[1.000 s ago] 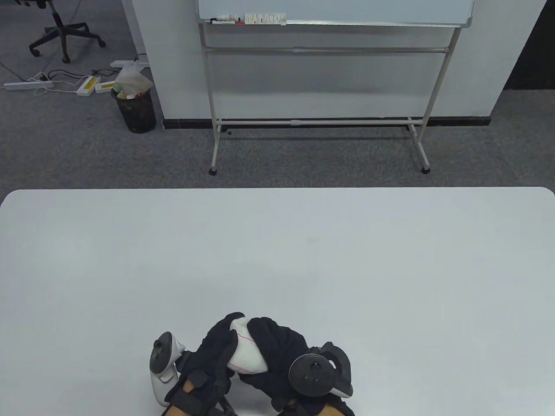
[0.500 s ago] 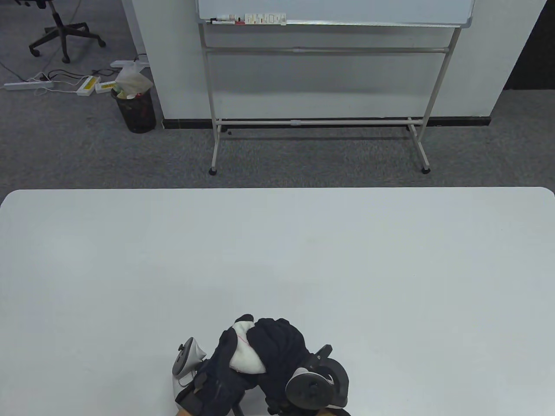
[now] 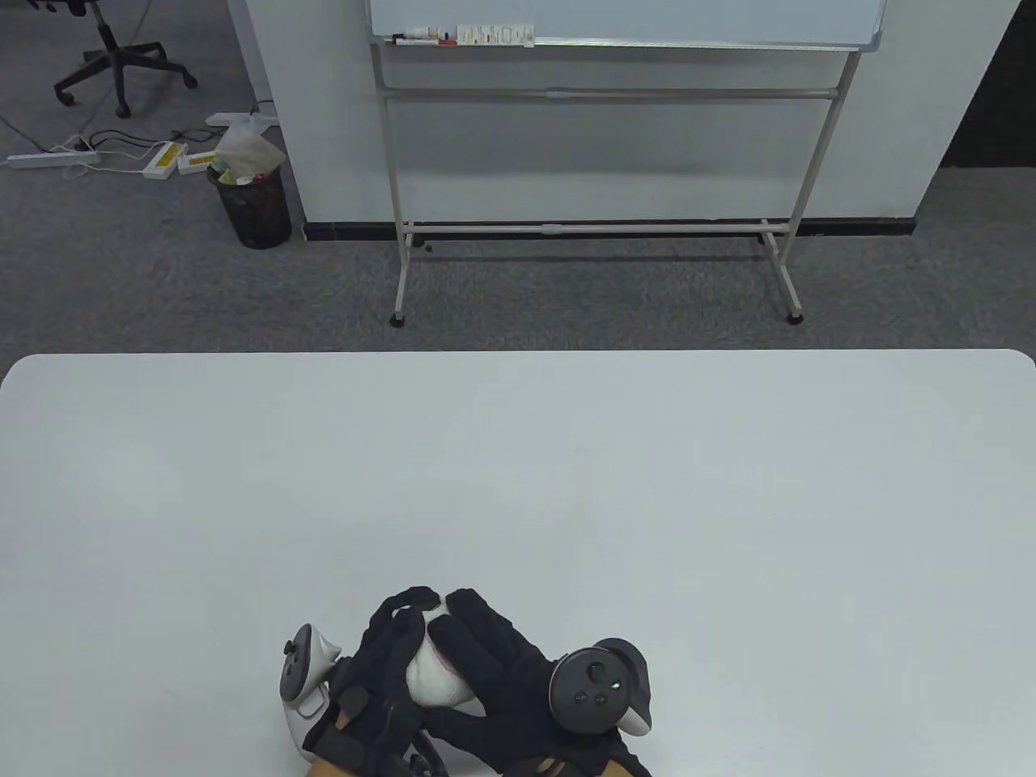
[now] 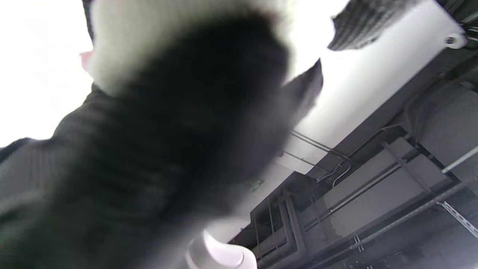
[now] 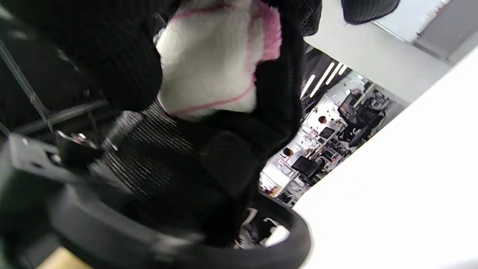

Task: Squeeze dry dish cloth into compact mass

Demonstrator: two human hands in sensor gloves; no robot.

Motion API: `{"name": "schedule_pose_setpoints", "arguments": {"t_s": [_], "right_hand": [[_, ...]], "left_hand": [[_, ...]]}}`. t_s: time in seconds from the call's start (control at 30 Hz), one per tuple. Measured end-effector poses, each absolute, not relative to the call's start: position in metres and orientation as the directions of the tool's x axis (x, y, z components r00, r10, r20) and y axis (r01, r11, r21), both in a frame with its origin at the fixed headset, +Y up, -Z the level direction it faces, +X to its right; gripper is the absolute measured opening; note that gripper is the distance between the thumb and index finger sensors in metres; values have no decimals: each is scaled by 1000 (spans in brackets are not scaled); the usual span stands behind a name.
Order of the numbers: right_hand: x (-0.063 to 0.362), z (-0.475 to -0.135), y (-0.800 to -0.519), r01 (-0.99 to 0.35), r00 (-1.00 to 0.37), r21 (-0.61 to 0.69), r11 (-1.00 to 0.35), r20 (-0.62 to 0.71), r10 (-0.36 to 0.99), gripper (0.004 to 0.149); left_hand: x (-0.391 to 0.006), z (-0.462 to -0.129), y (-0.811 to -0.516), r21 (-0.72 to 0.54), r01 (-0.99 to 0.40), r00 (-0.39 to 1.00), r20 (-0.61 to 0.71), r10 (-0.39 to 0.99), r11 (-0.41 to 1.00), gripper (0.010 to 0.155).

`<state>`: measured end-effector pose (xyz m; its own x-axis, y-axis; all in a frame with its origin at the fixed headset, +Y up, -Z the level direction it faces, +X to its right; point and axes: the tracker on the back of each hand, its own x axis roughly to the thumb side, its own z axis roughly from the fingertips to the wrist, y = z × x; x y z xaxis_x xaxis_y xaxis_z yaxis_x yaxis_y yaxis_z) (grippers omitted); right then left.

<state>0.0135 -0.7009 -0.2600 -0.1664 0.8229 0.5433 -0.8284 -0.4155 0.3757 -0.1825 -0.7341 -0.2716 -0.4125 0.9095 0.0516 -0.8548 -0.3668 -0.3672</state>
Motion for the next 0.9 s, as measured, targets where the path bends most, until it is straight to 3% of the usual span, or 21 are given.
{"name": "schedule_pose_setpoints", "arguments": {"t_s": [0.03, 0.1, 0.17, 0.27, 0.37, 0.47, 0.57, 0.73, 0.83, 0.9], "right_hand": [[15, -262, -704, -859, -109, 393, -328, 484, 868, 85], [16, -262, -711, -889, 154, 458, 20, 258, 954, 85], [15, -264, -716, -867, 216, 488, 105, 177, 960, 88], [11, -266, -728, -861, 197, 492, 130, 87, 977, 92], [6, -266, -731, -786, 361, 541, 299, 9, 933, 91], [10, -267, -728, -836, 289, 508, 209, 83, 954, 85], [15, -265, -723, -897, 236, 407, 170, 118, 965, 77], [23, -264, -711, -936, 205, 328, 132, 199, 958, 58], [25, -262, -701, -955, 135, 294, 38, 318, 938, 54], [30, -261, -692, -981, -10, 166, -104, 487, 873, 53]], "left_hand": [[-182, -271, -731, -377, -855, -411, 75, 909, -356, 50], [-184, -265, -719, -342, -912, -304, 195, 933, -226, 49], [-184, -262, -711, -312, -941, -225, 289, 931, -130, 49], [-179, -259, -709, -297, -953, -172, 359, 918, -62, 49], [-174, -257, -711, -286, -958, -98, 381, 919, 16, 50], [-170, -255, -714, -232, -965, 16, 406, 914, 119, 51], [-172, -252, -716, -128, -982, 77, 395, 915, 138, 54], [-177, -257, -731, -71, -996, 43, 226, 973, 61, 60], [-174, -260, -742, -180, -983, -52, 131, 990, -28, 75], [-172, -262, -748, -375, -923, -92, -13, 996, -90, 79]]}}
